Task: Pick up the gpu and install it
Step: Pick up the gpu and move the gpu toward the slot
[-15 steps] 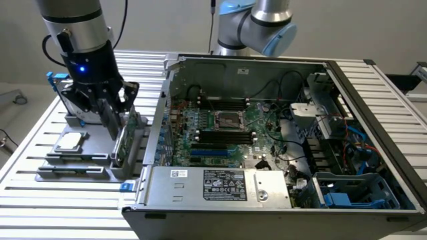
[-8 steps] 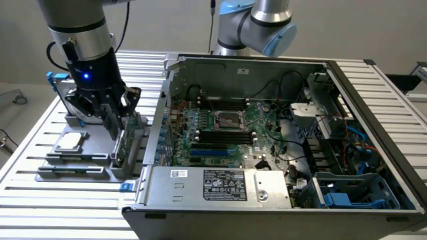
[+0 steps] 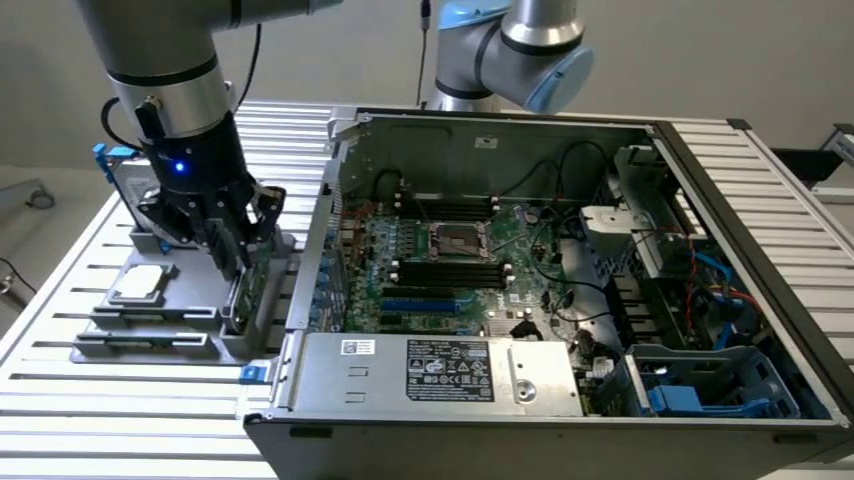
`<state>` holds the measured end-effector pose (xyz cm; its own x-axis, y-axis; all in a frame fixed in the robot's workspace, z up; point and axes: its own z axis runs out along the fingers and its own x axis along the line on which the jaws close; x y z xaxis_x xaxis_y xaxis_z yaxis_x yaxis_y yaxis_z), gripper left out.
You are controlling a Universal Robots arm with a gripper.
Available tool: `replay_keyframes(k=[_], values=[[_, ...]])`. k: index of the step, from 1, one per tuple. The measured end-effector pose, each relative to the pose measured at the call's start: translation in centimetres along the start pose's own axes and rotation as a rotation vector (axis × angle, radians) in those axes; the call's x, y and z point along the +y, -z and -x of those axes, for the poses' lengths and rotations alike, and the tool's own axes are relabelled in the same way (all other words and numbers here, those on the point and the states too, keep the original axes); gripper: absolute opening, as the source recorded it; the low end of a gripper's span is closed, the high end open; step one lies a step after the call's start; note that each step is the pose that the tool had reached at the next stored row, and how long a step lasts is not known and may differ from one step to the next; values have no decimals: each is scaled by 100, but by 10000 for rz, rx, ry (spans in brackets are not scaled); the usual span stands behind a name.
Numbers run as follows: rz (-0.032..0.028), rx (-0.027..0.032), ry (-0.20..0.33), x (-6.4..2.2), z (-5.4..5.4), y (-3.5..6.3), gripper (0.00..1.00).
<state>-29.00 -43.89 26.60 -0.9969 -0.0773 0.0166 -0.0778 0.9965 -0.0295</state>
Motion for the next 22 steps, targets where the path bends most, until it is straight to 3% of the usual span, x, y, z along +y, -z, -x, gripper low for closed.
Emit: replay_keyframes(k=[6, 14, 16, 19, 22], values=[[3, 0, -125, 25, 19, -84, 36], [15, -2, -714, 37, 20, -163, 36], [22, -38, -823, 40, 20, -169, 36], [49, -155, -904, 59, 23, -182, 36], [98, -231, -918, 94, 19, -197, 36]])
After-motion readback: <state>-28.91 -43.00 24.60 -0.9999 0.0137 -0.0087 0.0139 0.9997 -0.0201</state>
